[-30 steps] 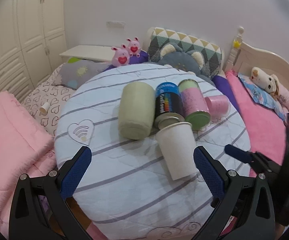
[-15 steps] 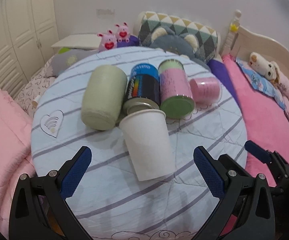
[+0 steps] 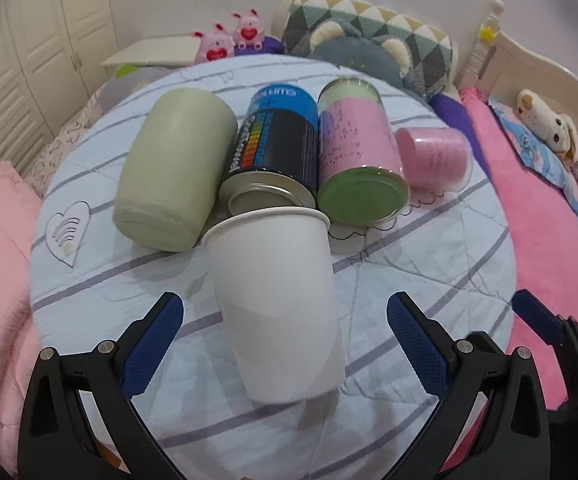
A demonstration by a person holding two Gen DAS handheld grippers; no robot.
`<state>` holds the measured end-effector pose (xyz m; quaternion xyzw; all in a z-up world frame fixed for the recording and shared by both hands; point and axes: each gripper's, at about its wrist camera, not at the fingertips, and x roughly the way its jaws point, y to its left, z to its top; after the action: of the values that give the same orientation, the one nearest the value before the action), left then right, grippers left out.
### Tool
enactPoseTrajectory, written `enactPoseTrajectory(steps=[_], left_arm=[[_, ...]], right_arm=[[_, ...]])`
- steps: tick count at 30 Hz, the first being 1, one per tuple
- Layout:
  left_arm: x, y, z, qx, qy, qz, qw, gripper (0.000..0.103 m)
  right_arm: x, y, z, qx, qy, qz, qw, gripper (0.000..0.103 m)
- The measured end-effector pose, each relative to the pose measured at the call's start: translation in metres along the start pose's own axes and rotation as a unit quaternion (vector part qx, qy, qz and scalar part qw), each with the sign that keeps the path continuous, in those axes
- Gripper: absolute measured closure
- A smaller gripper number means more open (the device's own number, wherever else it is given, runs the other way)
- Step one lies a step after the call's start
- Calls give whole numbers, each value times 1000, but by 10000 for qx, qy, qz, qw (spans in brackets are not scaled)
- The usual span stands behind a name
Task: Flip cup upright
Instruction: 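Reach the left tool to the white cup's base and close on it, then lift and rotate the white cup with the left tool, setting it rim-up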
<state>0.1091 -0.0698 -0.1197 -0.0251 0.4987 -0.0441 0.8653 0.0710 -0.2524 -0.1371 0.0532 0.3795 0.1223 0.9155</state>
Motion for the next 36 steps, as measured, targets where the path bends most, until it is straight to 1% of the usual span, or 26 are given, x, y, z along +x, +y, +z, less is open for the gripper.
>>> enactPoseTrajectory(steps=[3, 12, 14, 15, 16, 19, 20, 21, 22, 24, 28, 30, 32, 36], left_arm=[[10, 0, 4, -59, 127, 8, 9999, 0], [28, -2, 14, -105, 314, 38, 9994, 0], [26, -2, 14, -108, 207, 78, 9997, 1], [24, -2, 14, -64, 150, 143, 9998, 3], [24, -3, 14, -32, 112, 170, 9998, 12], [24, -2, 14, 36, 136, 196, 9997, 17], [23, -1, 14, 40, 99, 237, 9997, 22], [22, -1, 13, 65, 46, 283, 9996, 25], [20, -1, 14, 83, -22, 261, 9996, 33], [16, 0, 13, 114, -115, 169, 9997, 32], [13, 2, 14, 107, -132, 65, 9998, 33], [8, 3, 13, 109, -209, 12, 9997, 33], [0, 2, 11, 127, -356, -31, 9993, 33], [-22, 2, 9, 231, -849, -19, 9961, 33]], right_arm=[[1, -3, 0, 32, 3, 32, 10000, 21], [6, -6, 0, 58, 73, 113, 9999, 21], [7, -6, 0, 42, 86, 130, 9999, 21], [8, -5, 0, 44, 100, 127, 9999, 21], [8, -5, -1, 45, 106, 122, 9999, 21], [7, -6, -1, 61, 97, 126, 9999, 21], [7, -5, -1, 64, 91, 133, 9998, 21], [7, -5, -1, 69, 90, 133, 9998, 21], [6, -5, -1, 62, 93, 128, 9999, 21], [7, -5, -1, 56, 105, 121, 9999, 21], [3, -3, -1, 58, 84, 107, 9999, 21], [1, -1, -1, 49, 65, 98, 9999, 21], [-2, 1, -1, 26, 39, 83, 10000, 21], [-5, 7, -2, -19, 18, 74, 10000, 21]])
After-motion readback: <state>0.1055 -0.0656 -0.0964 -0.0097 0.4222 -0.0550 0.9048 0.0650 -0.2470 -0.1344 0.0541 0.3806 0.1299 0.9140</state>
